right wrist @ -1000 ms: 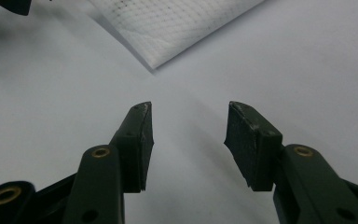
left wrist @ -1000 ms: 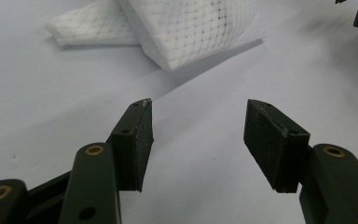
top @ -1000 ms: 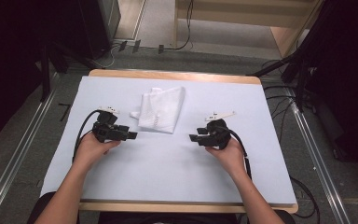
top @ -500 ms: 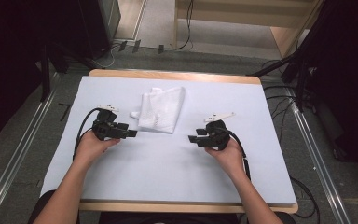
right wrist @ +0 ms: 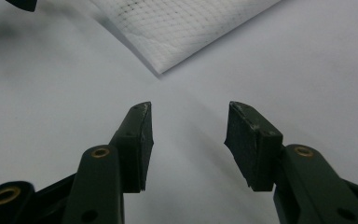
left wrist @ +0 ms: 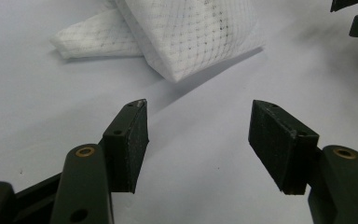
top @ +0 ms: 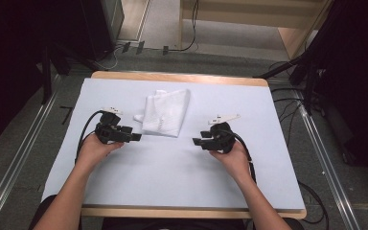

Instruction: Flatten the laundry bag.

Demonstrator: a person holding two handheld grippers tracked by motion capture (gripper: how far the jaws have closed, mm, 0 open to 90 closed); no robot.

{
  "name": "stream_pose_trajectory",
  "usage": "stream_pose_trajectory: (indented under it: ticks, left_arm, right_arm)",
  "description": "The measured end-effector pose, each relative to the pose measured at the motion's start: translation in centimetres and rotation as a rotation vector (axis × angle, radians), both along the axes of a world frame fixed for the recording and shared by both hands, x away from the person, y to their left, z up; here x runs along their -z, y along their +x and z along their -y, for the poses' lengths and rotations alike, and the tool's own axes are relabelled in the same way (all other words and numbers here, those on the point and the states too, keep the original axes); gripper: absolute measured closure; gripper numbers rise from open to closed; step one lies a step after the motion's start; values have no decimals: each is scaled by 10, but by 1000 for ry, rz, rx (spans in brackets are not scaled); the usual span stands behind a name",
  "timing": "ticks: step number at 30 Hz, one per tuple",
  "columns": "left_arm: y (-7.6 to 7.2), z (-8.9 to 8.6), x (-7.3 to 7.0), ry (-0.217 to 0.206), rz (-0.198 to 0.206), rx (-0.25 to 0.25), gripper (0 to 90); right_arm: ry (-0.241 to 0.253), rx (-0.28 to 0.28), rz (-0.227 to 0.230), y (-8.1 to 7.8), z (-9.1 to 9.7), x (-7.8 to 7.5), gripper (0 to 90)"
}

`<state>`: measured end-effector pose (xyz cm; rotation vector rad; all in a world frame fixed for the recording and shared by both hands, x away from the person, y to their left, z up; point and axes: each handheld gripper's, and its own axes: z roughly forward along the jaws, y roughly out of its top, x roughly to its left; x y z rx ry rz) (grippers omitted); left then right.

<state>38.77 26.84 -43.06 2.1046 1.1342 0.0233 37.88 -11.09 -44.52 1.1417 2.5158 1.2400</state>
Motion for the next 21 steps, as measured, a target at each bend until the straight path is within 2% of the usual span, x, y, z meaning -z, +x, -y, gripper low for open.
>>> stream_pose_trajectory:
  ticks: [14, 21]
  left_arm:
    - [-1, -3, 0, 3, -6, -6, 384]
    - [-3, -5, 0, 9, -7, -3, 385]
  right_arm:
    - [12, -14, -4, 0, -6, -2, 532]
    - [1, -23, -5, 0, -10, -2, 531]
